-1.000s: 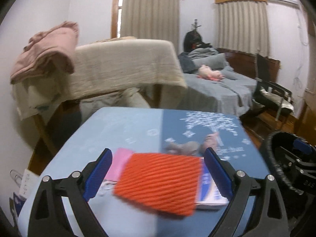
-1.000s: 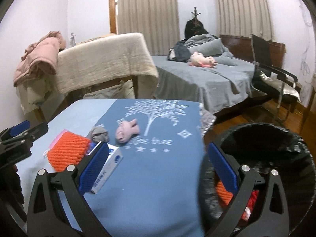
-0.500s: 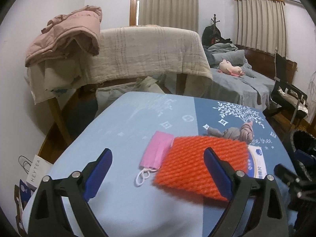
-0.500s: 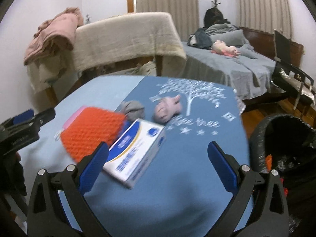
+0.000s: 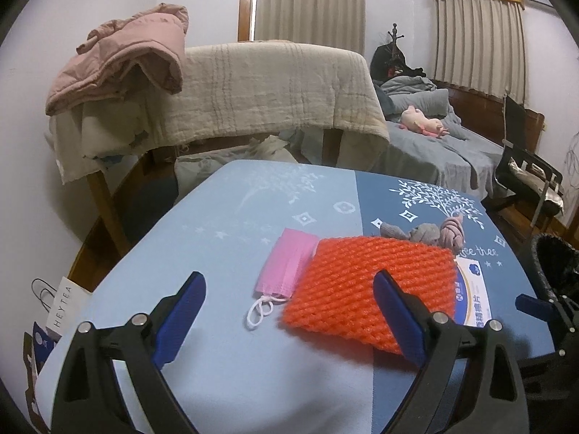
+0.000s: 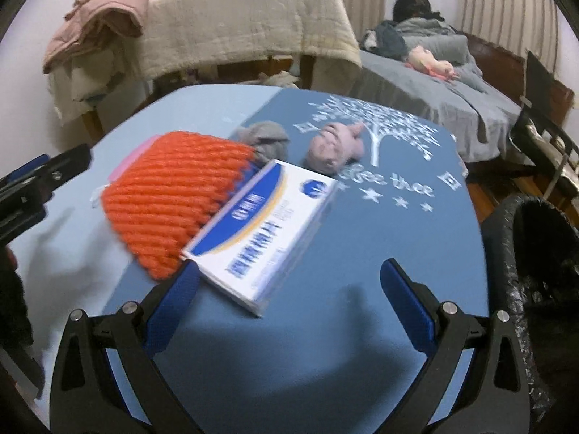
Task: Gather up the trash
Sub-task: 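Grasp the white alcohol-pad box with the right gripper while the left gripper grasps the orange mesh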
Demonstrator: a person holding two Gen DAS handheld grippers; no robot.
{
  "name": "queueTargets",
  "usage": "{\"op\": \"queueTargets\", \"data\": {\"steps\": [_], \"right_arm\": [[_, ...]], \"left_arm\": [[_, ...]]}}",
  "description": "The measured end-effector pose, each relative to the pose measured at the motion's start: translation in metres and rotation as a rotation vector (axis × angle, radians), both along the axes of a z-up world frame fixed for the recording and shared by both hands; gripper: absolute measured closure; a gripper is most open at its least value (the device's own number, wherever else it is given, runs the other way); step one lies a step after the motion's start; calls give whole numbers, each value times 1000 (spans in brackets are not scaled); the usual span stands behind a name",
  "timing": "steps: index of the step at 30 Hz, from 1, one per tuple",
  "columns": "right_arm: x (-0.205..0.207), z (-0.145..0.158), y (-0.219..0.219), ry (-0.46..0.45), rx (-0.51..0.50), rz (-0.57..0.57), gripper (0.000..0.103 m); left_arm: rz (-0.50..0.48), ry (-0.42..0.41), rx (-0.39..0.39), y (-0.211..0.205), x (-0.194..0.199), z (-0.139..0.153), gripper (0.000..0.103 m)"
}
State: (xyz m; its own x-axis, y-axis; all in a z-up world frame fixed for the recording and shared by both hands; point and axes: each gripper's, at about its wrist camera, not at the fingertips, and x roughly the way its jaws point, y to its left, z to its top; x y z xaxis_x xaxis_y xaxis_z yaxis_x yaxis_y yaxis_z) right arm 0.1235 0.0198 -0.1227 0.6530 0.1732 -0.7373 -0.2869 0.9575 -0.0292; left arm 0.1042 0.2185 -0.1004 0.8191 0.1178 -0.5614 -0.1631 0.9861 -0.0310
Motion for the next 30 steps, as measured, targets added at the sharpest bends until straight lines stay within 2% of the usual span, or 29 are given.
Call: {"op": "queueTargets", "data": {"steps": [7, 12, 15, 19, 22, 25, 29, 30], "right_arm": [[6, 0, -41, -3, -26, -130, 6], [-2, 11, -27, -55, 30, -65, 6], [2, 10, -10, -48, 14, -40, 6], [16, 4, 2, 0, 20, -55, 6], [18, 3, 1, -3, -24, -79, 6], [17, 6, -11, -14, -21, -115, 6], [19, 6, -10, -22, 4, -87, 6], [23, 5, -6, -13, 6, -76, 9]], "left_arm": [[-2, 3, -1, -4, 1, -2, 11], [-1, -1, 0, -6, 0, -2, 11], [7, -7, 4, -4, -1, -1, 11], [17, -8, -3, -1, -1, -1, 11], [20, -7, -10, 1, -1, -2, 11], [17, -11, -22, 0, -1, -3, 11], [6, -6, -24, -3, -1, -4, 11], [3, -5, -23, -4, -1, -4, 11]]}}
